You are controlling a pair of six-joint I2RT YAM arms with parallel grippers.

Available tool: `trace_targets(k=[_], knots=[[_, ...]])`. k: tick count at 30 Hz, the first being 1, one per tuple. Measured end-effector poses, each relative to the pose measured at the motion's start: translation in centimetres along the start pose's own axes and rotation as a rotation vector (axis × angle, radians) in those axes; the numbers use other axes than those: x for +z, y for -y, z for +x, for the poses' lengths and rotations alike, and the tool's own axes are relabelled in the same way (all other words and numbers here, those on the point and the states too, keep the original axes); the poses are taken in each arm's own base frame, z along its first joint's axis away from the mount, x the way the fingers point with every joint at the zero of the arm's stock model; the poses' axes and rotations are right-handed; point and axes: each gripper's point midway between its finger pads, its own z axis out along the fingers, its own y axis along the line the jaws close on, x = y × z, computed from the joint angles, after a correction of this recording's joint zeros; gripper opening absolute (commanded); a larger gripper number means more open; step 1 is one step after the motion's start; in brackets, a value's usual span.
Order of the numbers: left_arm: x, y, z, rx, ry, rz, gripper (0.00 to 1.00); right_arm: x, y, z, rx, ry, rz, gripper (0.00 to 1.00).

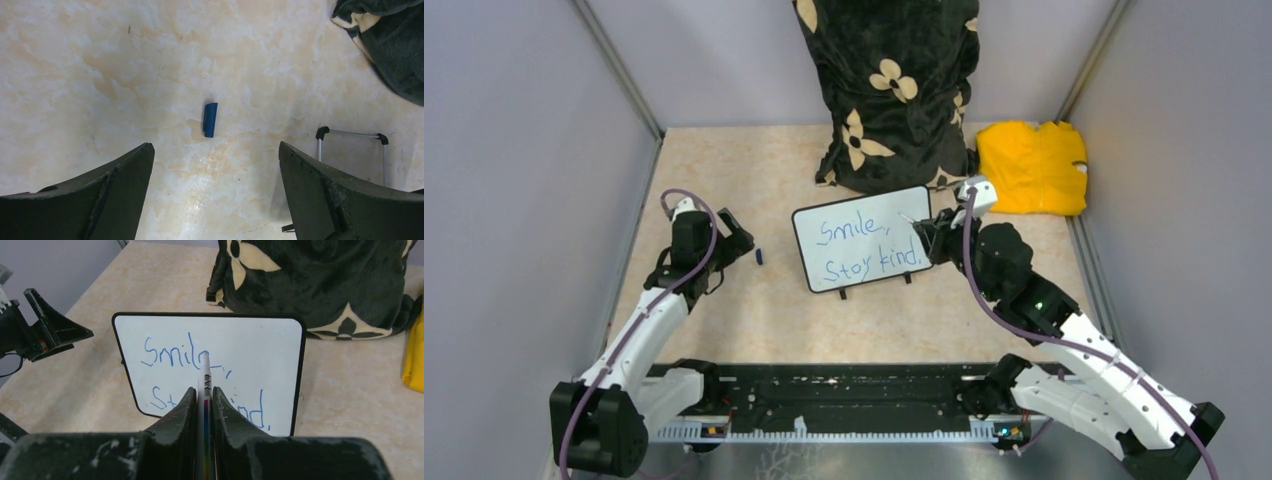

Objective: Write a sentence on the whiteboard
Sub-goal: Close the whiteboard marker at the center of the board.

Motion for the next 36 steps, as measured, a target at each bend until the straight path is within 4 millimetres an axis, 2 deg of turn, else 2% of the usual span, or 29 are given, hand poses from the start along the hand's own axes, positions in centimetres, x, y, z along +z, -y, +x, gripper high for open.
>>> trace_targets(k=[7,11,15,24,27,36], knots=[[0.8,0.4,0.8,0.063,-0.064,0.013,0.99,-0.1,0.3,-1.9,-0.044,0.076,0.010,0.00],[1.3,0.0,1.2,0.135,-0.113,-0.013,0.99,-0.1,0.2,-3.3,-0.044,0.130,0.012,0.00],[2.1,-0.9,1.6,0.188,-0.167,-0.076,0.95,-0.1,-0.2,-3.8,-0.002,0.151,0.002,0.00],[3.5,-3.0,4.9,0.254,-0.355,-0.178,0.82,-0.7,-0.6,-3.0,0.069,0.121,-0.017,0.00],[4.1,-2.8,5.3,0.256,-0.397,-0.179,0.74,-1.4,-0.4,-3.1,0.069,0.125,-0.020,0.00],[6.8,-1.1,5.7,0.297,-0.467,-0.187,0.66,-2.5,0.2,-1.8,0.067,0.115,-0.017,0.00]])
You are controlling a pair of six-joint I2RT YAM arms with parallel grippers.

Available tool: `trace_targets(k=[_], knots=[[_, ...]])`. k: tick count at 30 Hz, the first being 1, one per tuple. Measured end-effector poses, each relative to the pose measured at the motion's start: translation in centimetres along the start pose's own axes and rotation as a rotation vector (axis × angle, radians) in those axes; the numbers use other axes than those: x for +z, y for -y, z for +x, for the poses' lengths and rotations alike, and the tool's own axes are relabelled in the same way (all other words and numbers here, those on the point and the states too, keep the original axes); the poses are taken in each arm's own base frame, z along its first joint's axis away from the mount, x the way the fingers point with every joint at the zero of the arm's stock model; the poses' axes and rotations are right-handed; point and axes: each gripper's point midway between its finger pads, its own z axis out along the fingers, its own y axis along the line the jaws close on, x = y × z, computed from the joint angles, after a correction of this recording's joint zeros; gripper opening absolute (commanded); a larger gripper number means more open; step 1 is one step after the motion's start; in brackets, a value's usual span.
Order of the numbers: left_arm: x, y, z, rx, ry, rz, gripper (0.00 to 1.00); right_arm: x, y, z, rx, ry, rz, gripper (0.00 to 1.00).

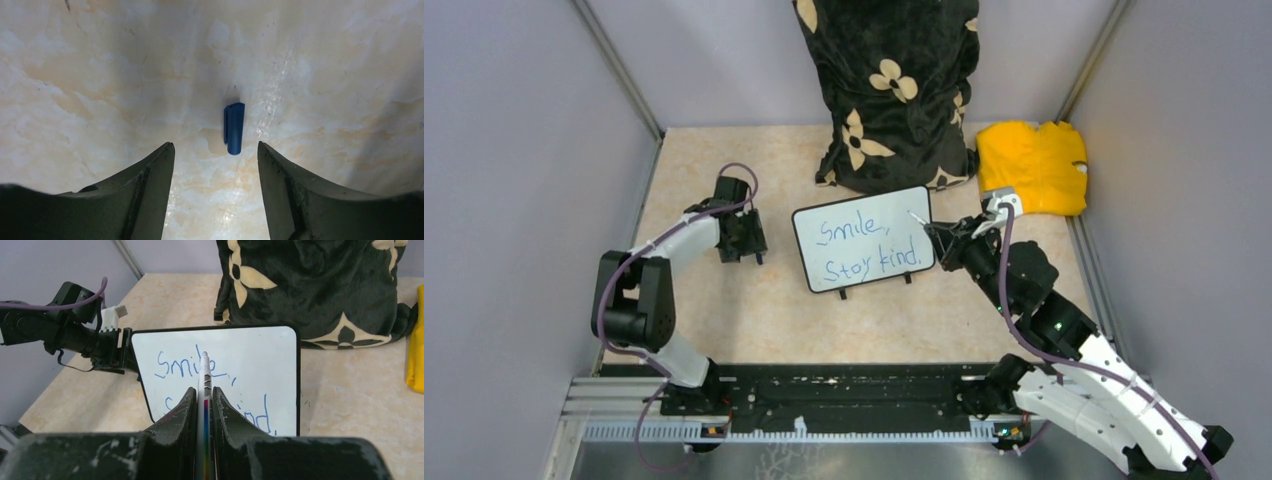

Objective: Write a sentence on the whiteboard
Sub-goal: Close the whiteboard marker at the center of the board.

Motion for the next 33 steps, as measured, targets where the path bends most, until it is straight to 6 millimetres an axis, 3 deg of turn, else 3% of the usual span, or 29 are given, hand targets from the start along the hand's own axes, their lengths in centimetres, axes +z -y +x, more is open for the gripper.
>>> trace_targets(k=[17,33], knots=[[3.0,0.5,-0.9,0.066,-0.057,-0.085,0.55,-1.0,0.7,0.6,-0.003,-0.004,0.015,0.00],[3.1,1.0,-1.2,0.095,-0.038,-0.110,0.45,-1.1,0.9,0.4,-0.002,0.003,0.022,0.00]])
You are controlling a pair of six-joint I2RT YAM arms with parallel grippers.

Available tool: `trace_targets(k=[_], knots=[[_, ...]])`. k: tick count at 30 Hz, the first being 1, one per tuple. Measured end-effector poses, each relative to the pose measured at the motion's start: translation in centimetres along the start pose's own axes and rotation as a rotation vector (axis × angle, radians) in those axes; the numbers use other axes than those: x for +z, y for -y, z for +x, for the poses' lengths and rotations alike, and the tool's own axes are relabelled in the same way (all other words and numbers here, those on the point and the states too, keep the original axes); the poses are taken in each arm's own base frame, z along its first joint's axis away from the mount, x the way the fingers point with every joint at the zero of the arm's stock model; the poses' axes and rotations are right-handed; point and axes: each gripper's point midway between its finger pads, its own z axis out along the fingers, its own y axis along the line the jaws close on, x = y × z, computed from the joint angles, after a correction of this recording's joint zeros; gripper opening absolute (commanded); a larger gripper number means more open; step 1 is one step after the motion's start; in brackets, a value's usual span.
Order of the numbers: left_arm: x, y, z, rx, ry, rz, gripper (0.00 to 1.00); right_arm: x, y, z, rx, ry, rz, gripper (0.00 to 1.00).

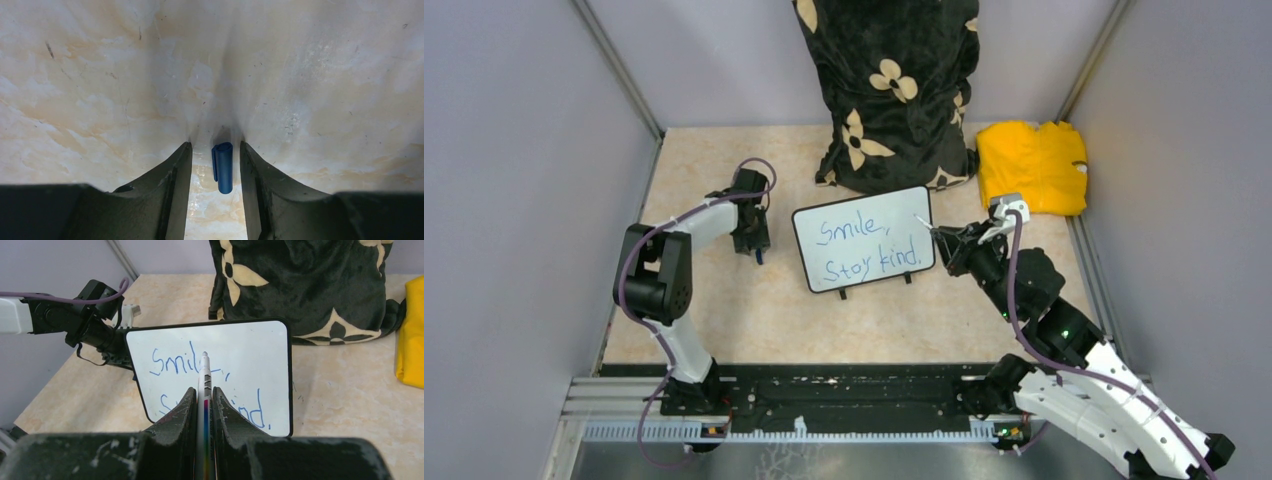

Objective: Write a sentence on the whiteboard
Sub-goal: Close the whiteboard marker at the center of the board.

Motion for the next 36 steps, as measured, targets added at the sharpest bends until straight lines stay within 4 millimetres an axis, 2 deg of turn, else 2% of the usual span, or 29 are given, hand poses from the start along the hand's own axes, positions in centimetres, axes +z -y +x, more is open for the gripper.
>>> trace_targets(k=[28,36], knots=[[-0.2,0.0,0.9,-0.022,0.002,0.024,0.46,-0.1,0.6,0.5,-0.005,-0.010,0.027,0.00],[-0.2,0.0,1.1,-0.021,-0.005,0.025,0.40,-0.1,0.6,0.5,-0.005,-0.010,0.028,0.00]])
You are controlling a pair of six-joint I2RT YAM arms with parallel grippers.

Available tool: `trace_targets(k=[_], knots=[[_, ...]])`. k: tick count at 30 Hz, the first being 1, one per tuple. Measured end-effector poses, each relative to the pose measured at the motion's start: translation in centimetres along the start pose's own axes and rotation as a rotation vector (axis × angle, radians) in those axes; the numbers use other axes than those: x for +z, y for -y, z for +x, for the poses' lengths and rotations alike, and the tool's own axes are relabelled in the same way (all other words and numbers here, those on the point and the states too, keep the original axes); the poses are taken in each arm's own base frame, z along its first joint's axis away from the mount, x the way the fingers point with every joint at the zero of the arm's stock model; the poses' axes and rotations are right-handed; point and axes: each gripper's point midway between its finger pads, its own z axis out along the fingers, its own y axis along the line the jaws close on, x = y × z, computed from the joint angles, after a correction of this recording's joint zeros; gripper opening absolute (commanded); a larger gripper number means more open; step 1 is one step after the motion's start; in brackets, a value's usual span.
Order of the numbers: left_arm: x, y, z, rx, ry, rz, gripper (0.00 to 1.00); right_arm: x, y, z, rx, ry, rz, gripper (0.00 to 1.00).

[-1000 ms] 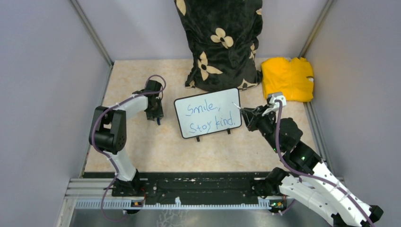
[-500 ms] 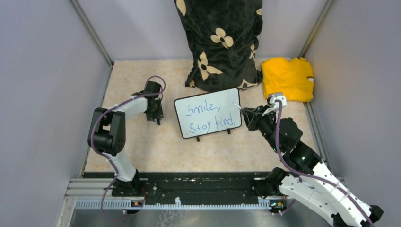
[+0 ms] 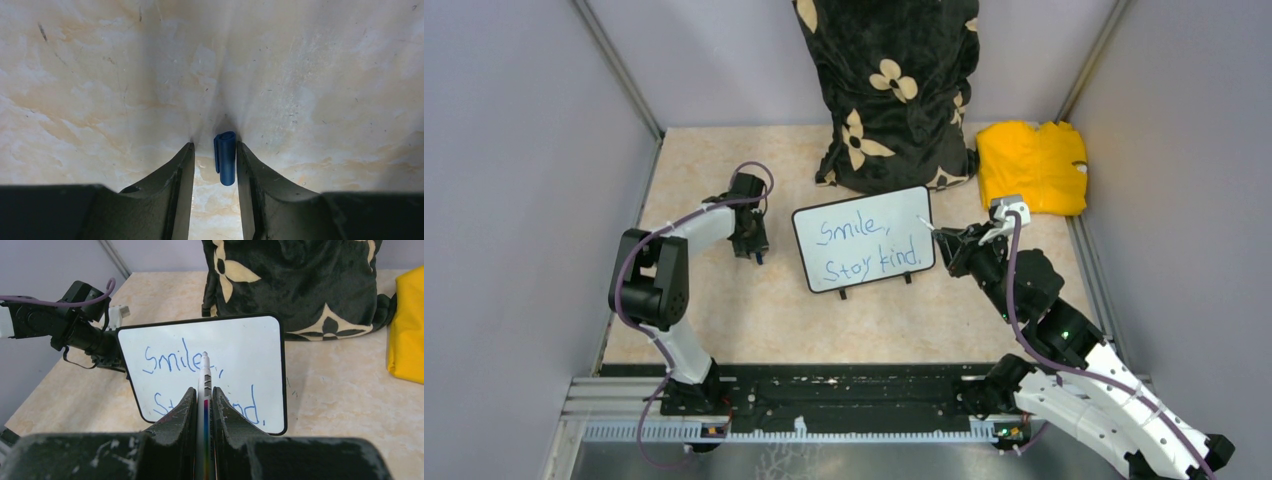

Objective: Write a sentence on the whiteboard
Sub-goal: Close the whiteboard marker at the center of the board.

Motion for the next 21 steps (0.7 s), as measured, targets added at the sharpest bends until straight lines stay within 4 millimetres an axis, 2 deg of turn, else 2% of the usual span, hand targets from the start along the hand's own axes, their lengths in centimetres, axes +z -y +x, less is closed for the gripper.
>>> trace_targets(k=[14,21], knots=[[0.07,-0.18,0.08,0.002,0.008,-0.005,0.24,-0.10,0.20,0.04,-0.001,-0.001,0.009,0.00],[0.04,-0.18,0.10,0.001,0.015,-0.001,0.04,-0.22,0.37,0.29,-0.004,-0.011,0.015,0.00]])
